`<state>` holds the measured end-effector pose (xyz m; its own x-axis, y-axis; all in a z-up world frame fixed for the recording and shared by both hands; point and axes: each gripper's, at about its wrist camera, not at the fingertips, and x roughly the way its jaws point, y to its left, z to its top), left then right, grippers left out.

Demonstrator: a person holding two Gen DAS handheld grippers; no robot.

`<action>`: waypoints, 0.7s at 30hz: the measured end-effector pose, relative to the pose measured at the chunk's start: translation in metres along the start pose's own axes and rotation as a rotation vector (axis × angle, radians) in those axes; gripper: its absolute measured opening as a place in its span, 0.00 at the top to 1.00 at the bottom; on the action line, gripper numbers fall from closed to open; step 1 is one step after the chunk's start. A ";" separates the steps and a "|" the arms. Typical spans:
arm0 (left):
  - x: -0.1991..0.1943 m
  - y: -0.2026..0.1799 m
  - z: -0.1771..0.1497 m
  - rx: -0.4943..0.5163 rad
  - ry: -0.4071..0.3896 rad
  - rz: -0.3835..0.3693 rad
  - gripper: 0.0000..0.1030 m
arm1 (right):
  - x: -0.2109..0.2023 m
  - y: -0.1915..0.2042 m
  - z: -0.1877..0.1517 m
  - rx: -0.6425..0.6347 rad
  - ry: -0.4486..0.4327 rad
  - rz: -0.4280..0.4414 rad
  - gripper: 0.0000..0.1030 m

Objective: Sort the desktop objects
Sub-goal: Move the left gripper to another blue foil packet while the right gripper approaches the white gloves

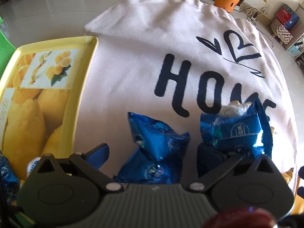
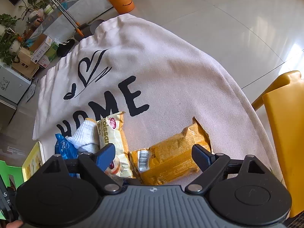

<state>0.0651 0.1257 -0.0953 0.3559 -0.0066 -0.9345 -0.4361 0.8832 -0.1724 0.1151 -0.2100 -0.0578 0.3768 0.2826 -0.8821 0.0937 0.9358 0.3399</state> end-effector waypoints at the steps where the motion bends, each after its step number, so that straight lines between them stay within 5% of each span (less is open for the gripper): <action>1: 0.003 -0.002 -0.002 0.004 0.025 -0.022 0.01 | 0.001 0.000 0.000 0.004 0.007 0.001 0.14; 8: 0.000 0.001 -0.004 0.008 0.020 -0.013 0.01 | 0.006 -0.001 -0.003 0.007 0.037 0.015 0.14; 13: 0.008 0.013 -0.003 -0.045 0.055 0.012 0.01 | 0.007 0.014 -0.010 -0.050 0.058 0.123 0.14; 21: 0.019 0.010 -0.006 0.020 0.070 0.076 0.01 | 0.014 0.047 -0.030 -0.205 0.114 0.256 0.14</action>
<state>0.0623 0.1315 -0.1163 0.2631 0.0285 -0.9644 -0.4432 0.8914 -0.0946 0.0972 -0.1554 -0.0638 0.2581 0.5242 -0.8116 -0.1823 0.8513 0.4919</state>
